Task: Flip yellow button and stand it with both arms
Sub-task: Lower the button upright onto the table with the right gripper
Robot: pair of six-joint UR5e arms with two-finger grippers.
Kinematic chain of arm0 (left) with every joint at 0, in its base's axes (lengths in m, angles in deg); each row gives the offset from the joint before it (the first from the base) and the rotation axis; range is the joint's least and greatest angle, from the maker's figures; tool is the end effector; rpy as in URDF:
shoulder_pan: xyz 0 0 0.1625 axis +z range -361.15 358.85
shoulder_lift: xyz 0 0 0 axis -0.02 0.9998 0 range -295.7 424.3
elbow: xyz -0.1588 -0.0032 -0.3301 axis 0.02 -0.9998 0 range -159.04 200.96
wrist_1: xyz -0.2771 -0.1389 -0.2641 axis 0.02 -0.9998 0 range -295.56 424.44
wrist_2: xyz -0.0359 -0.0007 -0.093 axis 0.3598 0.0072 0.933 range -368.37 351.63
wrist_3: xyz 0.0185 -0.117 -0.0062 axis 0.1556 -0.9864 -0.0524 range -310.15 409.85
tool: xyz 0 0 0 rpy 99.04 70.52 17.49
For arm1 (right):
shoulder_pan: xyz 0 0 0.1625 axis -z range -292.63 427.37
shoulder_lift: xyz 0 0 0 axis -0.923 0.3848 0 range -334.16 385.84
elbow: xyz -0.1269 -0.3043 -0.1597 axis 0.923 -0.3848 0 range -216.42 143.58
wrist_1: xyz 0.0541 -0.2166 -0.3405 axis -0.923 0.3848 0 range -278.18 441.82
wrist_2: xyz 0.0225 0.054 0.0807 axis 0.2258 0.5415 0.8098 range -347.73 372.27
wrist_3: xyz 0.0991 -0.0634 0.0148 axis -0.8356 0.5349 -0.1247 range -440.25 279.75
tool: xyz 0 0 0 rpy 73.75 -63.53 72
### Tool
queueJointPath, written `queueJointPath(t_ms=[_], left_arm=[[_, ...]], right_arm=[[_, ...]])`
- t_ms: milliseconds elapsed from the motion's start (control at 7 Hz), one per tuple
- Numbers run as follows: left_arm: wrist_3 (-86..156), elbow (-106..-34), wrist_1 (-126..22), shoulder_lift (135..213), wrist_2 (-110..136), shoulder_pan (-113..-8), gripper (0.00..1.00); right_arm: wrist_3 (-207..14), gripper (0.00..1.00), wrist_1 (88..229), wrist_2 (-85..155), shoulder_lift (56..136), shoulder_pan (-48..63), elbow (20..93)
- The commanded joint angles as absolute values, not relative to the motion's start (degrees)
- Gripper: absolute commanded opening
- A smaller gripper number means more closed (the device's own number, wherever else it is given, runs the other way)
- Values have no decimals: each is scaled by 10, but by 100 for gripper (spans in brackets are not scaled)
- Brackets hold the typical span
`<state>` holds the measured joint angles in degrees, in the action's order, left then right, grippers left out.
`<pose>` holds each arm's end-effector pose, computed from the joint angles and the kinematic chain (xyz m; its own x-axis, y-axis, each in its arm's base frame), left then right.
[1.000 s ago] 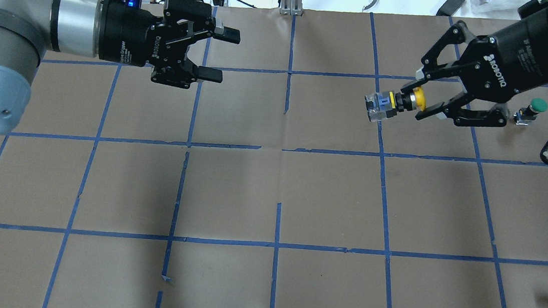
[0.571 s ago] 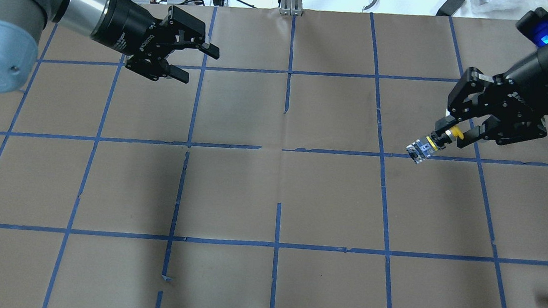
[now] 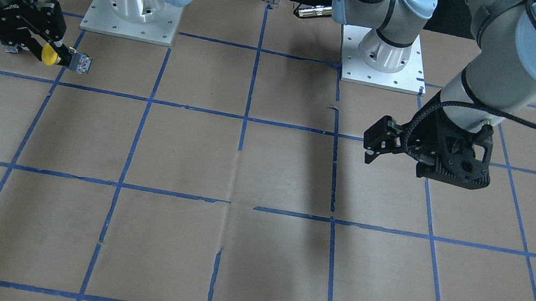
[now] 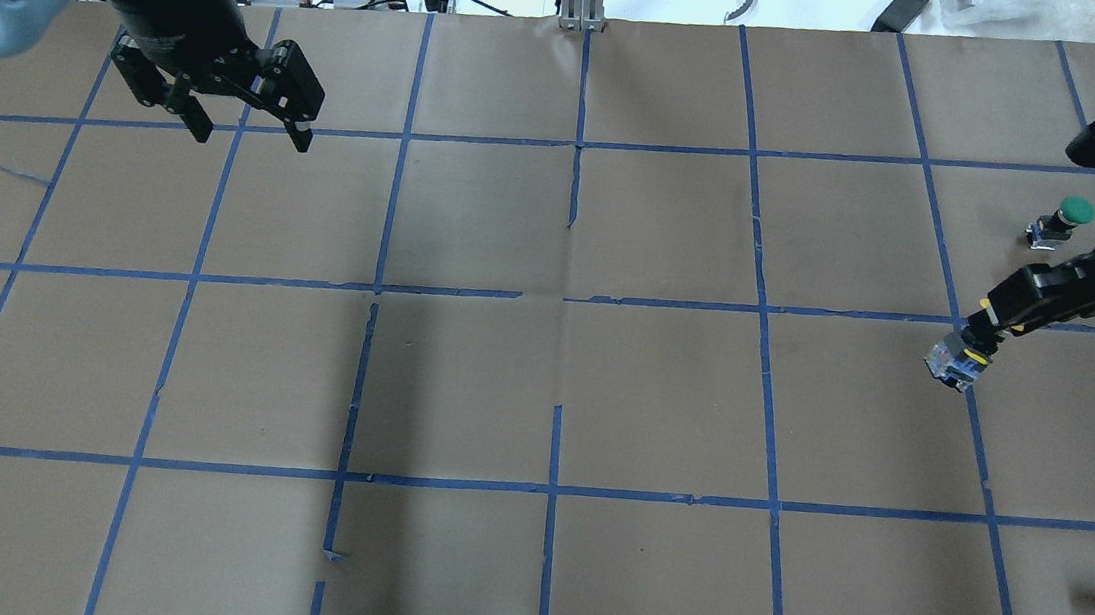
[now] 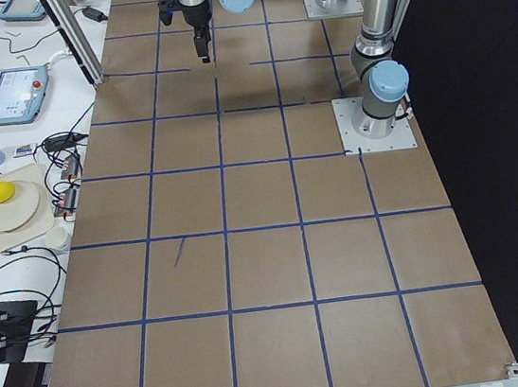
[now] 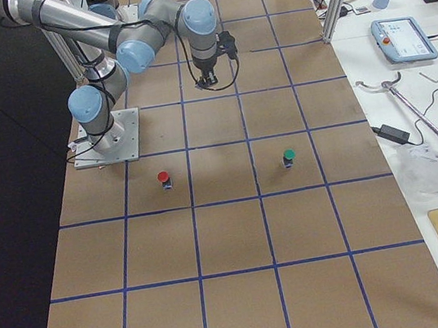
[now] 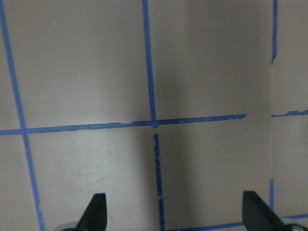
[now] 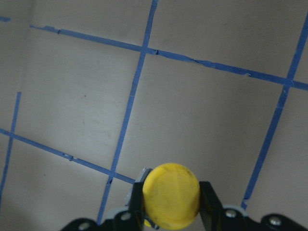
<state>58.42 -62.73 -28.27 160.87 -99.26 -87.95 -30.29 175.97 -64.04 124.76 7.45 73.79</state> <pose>-0.1023 -0.5266 0.4011 -0.9955 0.0941 -0.0076 0.0936 0.9942 0.0533 -0.0635 -0.4314 0.3225 -0.9121 -0.3278 -0.2461 -0.3125 0.9446 -0.0998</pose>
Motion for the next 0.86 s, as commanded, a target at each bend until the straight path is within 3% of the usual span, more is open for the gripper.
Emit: queueJointPath(t_ms=[0,286,714], left_arm=[[592,-622,-301,1590,-999,-882,99],[585,-632,-288,1597,-1000,-882,99],[586,-638,-279,1597,-1000,-882,99]], right_arm=[[-86,27,1823,-645,1247,130,782],[82,27,1847,-634,1241,196,799],[280,26,1949,-613,1157,231,799]])
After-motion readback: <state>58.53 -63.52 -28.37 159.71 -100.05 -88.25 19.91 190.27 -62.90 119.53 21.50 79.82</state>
